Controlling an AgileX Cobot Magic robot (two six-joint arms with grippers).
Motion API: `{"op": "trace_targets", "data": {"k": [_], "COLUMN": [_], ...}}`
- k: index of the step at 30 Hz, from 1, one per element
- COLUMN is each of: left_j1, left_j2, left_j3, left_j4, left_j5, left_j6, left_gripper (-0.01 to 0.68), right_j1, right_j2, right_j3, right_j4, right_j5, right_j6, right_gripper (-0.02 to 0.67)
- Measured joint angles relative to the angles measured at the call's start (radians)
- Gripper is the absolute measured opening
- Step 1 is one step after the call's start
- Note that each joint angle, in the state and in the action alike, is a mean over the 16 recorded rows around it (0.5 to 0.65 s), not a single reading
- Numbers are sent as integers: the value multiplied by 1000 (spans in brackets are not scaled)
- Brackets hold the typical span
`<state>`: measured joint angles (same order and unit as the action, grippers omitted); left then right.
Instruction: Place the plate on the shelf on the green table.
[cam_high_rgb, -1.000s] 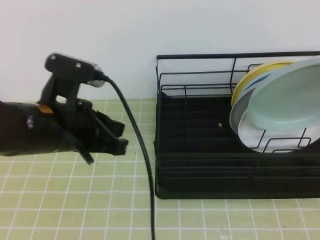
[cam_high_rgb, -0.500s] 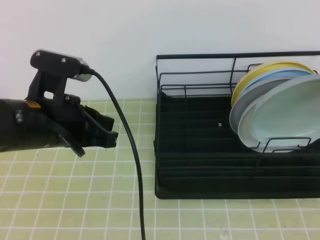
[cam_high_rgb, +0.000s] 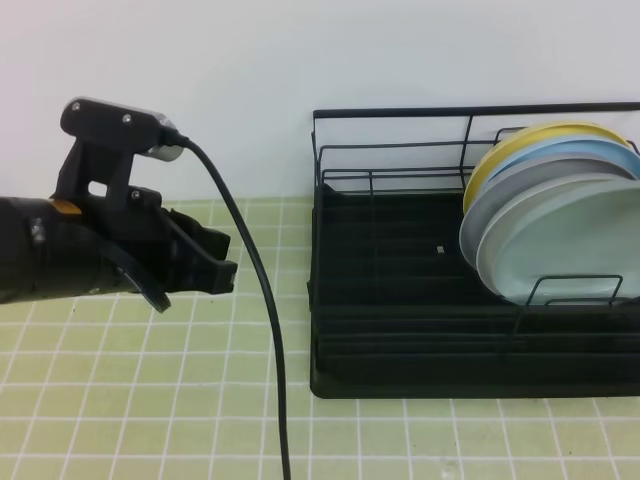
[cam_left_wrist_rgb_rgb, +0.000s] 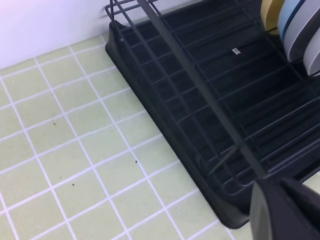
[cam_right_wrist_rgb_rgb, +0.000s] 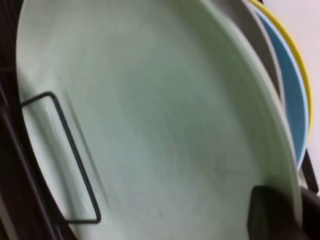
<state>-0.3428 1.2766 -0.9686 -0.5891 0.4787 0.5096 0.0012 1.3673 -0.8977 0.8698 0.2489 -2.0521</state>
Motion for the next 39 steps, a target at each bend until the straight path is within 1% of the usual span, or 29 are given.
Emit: {"op": "trace_targets", "data": {"k": [11,16,25,39], "left_j1": [0,0,0,0], "left_j2": [0,0,0,0], "left_j3": [0,0,0,0], "left_j4": [-7,-7,-7,-7], "left_j5": [0,1,3,4], "left_j6": [3,3,3,9], "left_gripper": [-2,-2,-2,-2], "right_j1": [0,0,0,0], "right_j2": [10,9,9,-32], "right_j3": [5,5,5,5], "right_j4": [82,107,178,323], "right_j5": [-10,-6,20,47], "right_j6": [15,14,13,43], "right_gripper": [244,292,312,316]}}
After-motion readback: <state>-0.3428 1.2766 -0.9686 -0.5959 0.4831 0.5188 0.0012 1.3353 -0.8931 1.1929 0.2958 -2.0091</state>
